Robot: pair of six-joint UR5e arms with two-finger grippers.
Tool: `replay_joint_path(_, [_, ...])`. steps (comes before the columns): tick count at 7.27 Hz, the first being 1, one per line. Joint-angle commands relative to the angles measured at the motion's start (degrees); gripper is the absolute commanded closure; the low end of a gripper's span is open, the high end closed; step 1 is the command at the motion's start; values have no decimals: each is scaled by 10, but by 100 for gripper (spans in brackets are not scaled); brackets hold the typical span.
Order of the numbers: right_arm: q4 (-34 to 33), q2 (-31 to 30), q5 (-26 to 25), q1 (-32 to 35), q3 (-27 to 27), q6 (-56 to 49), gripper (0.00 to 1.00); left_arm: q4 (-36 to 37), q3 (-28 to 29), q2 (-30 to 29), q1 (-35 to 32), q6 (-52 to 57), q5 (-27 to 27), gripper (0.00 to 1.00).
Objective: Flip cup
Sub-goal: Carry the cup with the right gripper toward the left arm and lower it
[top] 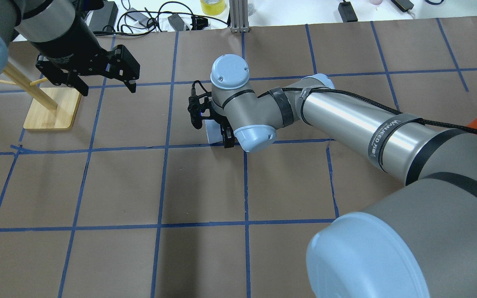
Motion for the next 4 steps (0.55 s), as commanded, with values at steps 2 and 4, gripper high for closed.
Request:
replay_joint_path(2, [107,-113,2,-16,4,6,0,-1,-2,8,0,6,-1,0])
replay_joint_path(4, [261,-235,-2,-70,4,17,0,-3,-2,16,0,6,1,0])
